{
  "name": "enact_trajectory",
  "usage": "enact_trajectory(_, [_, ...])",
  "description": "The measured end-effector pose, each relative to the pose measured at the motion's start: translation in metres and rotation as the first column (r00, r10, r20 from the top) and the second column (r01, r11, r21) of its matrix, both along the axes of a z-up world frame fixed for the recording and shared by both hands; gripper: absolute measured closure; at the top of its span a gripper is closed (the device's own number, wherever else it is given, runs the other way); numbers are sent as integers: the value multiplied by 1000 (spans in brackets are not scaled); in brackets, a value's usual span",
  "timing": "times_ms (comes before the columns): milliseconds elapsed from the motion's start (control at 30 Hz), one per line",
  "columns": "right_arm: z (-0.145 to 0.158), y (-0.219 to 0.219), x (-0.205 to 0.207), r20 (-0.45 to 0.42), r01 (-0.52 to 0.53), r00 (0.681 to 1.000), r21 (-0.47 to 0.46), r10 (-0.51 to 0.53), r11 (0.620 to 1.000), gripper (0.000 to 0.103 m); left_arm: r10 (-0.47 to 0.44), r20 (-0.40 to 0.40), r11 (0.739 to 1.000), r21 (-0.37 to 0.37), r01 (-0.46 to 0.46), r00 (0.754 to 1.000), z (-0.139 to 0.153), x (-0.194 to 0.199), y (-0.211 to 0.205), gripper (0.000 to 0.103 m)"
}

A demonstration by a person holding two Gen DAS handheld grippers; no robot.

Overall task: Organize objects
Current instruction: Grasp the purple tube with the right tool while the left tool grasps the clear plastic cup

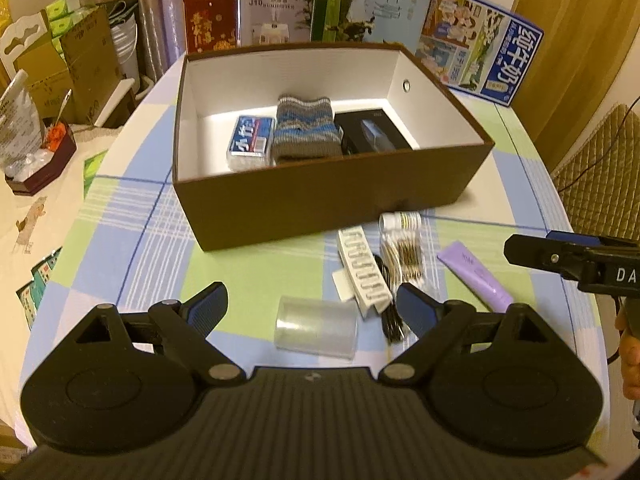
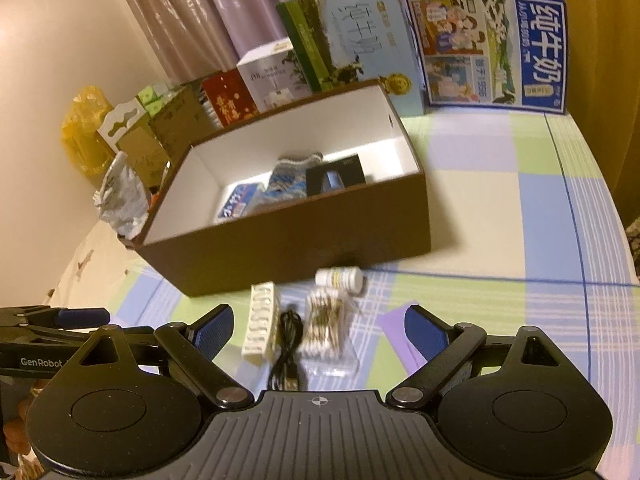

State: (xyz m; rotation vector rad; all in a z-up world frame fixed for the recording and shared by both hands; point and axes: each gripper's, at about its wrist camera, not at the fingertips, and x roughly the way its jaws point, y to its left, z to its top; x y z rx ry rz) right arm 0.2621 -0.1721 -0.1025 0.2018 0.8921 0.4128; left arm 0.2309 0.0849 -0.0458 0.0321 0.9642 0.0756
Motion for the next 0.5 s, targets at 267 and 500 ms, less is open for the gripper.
enact_trajectory(267, [-24, -7, -8, -51, 4, 999, -55, -7, 998, 13, 7, -48, 1000, -7, -8, 999, -21, -6, -3, 14])
enact_trajectory(500, [-40, -13, -8, -79, 5, 997, -82, -11, 997, 13, 18, -74, 1000, -6, -18, 997, -34, -7, -1, 14])
